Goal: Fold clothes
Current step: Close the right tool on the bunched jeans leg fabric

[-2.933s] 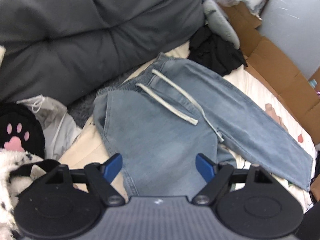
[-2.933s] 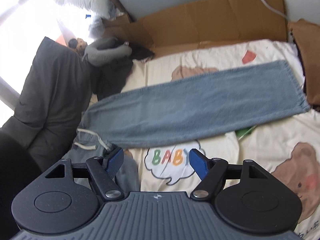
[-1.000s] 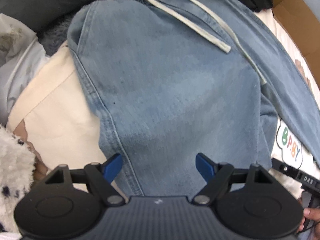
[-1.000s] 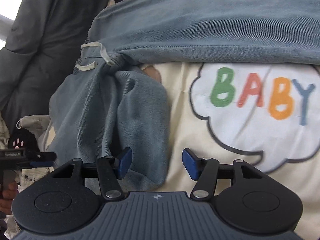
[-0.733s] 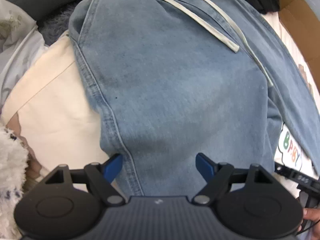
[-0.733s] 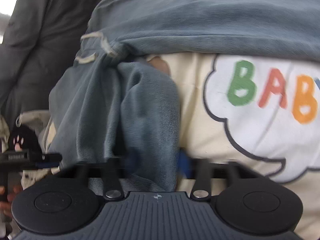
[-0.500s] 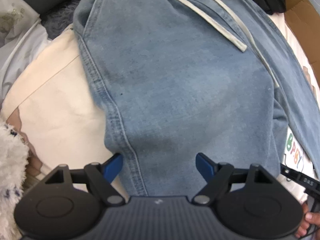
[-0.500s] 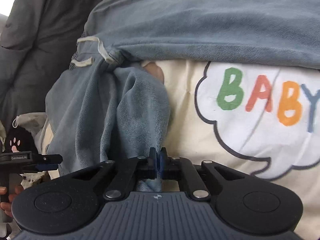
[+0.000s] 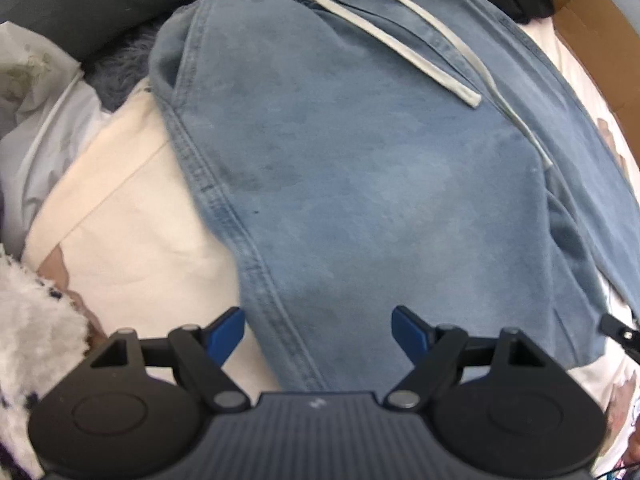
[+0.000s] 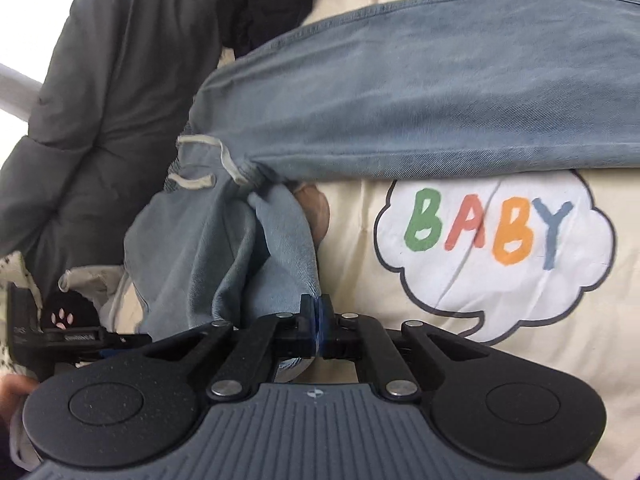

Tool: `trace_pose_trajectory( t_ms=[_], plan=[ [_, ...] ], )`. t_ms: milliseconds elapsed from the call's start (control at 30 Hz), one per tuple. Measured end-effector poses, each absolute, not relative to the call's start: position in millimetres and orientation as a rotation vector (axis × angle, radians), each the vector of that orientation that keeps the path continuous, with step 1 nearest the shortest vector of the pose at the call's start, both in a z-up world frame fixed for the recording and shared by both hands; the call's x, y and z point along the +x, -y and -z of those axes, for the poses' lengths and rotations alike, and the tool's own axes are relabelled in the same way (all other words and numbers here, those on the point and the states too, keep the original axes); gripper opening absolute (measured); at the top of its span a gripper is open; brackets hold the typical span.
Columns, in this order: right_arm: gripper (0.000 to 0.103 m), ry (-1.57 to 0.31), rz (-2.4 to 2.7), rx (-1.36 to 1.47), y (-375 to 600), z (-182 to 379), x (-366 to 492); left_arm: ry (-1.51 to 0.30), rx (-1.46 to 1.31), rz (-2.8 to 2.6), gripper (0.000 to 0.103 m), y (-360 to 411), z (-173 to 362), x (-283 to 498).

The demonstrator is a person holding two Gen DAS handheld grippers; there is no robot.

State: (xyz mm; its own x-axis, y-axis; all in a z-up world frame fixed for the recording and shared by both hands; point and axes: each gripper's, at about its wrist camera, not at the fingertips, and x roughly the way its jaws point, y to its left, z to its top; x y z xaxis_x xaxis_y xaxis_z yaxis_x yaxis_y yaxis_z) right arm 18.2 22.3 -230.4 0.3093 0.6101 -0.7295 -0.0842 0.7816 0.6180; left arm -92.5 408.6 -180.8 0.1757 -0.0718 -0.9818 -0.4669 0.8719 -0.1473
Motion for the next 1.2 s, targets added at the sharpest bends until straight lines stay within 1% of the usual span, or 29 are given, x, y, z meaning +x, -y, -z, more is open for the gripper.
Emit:
trace_pose_trajectory(
  t_ms=[133, 233, 400, 433, 467, 500, 533, 800, 867, 900, 933, 1200],
  plan=[
    [0.0, -1.178, -0.465, 0.531, -15, 226, 18, -1.384, -0.533, -0.306, 0.082, -409, 186, -100],
    [0.0, -1.21, -0.439, 0.522, -13, 235, 23, -1.391, -0.558, -0.305, 0.082, -407, 191, -97],
    [0.006, -1.252, -0.441, 0.5, -19, 255, 33, -1.411, -0.537, -0.288, 0.082, -399, 200, -94],
    [0.013, -1.259, -0.44, 0.486, -23, 258, 34, -1.412, -0.53, -0.283, 0.082, -398, 200, -93],
    [0.019, -1.259, -0.449, 0.476, -26, 260, 36, -1.413, -0.523, -0.278, 0.082, -397, 200, -92],
    [0.029, -1.255, -0.462, 0.47, -29, 262, 37, -1.415, -0.517, -0.277, 0.082, -397, 200, -92],
    [0.035, -1.256, -0.469, 0.464, -33, 265, 39, -1.419, -0.512, -0.283, 0.082, -397, 199, -92],
    [0.034, -1.279, -0.554, 0.358, -61, 286, 48, -1.42, -0.505, -0.288, 0.082, -399, 198, -98],
    [0.029, -1.277, -0.562, 0.351, -62, 288, 47, -1.428, -0.507, -0.297, 0.082, -400, 201, -101],
    [0.013, -1.276, -0.566, 0.349, -62, 289, 47, -1.431, -0.512, -0.299, 0.082, -400, 202, -102],
    [0.002, -1.269, -0.571, 0.349, -60, 288, 46, -1.434, -0.517, -0.302, 0.082, -400, 204, -104],
    [0.0, -1.23, -0.552, 0.388, -30, 251, 42, -1.426, -0.539, -0.275, 0.082, -390, 211, -98]
  ],
)
